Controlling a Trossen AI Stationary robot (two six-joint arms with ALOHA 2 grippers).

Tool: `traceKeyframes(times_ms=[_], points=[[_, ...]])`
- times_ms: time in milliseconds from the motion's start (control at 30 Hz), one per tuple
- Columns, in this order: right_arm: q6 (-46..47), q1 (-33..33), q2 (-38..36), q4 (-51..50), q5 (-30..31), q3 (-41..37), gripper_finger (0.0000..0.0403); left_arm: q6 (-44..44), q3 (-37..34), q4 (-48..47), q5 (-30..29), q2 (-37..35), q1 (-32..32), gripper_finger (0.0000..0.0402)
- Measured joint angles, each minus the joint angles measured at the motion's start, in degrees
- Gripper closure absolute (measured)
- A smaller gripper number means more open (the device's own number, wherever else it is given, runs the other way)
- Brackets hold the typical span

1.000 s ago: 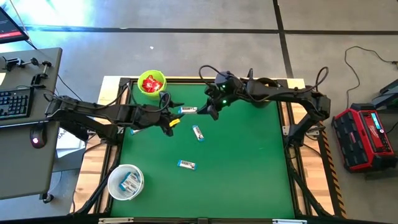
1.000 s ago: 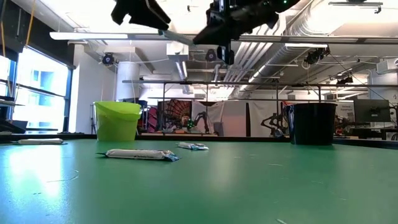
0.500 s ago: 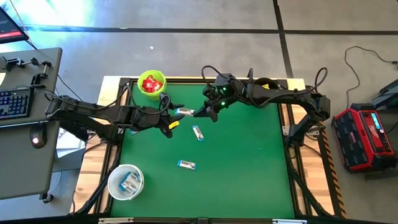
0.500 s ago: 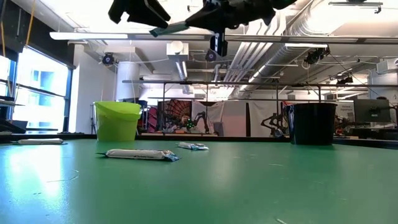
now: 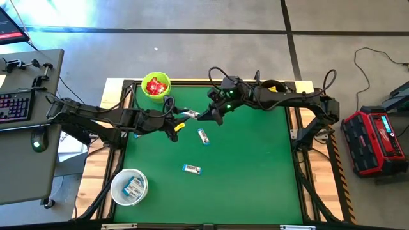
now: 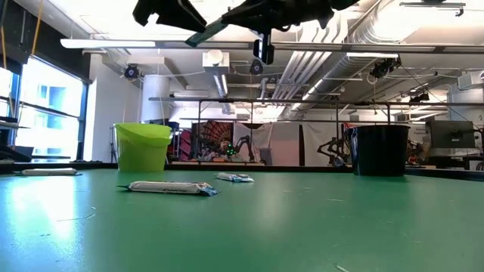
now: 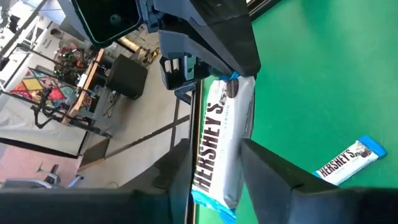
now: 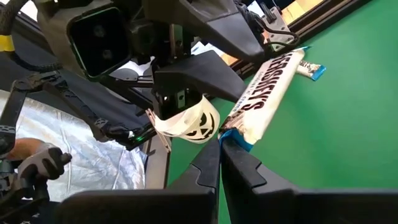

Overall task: Sort candy by brand, put in halloween buckets
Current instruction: Put the white chocolate into the white bucket

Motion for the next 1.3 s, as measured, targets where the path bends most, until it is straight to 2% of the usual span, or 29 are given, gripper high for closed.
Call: traceKeyframes(times_ms=[133,267,433,833,933,1000,1133,1300], points=[[1.4,0.0,0.0,0.1,0.0,0.0,0.0403,0.0,0.0,0.0,0.0,0.0,-0.2,0.0298],[3.7,0.0,0.0,0.5,0.0,0.0,0.0403,0.9,0.0,0.0,0.0,0.0,-0.9,0.0302],[6.3,0.0,0.0,3.7,0.0,0.0,0.0403,0.6,0.0,-0.1,-1.8,0.0,-1.4,0.0282],[12.8,-0.1,0.0,8.6,0.1,0.0,0.0403,-8.2,0.0,0.1,-2.0,0.1,-1.4,0.0216],[14.1,0.0,0.0,9.2,0.4,0.0,0.0403,-9.9,0.0,0.3,-5.0,1.2,-1.4,0.0212],[14.4,0.0,0.0,9.6,0.4,0.0,0.0403,-10.1,0.0,0.3,-7.2,2.1,-1.4,0.0212],[15.1,0.0,0.0,9.6,0.4,0.0,0.0403,-10.1,0.0,0.6,-7.9,4.1,-1.5,0.0219],[15.4,0.0,0.0,9.4,0.6,0.0,0.0403,-10.1,0.0,1.7,-10.6,4.6,-3.0,0.0257]])
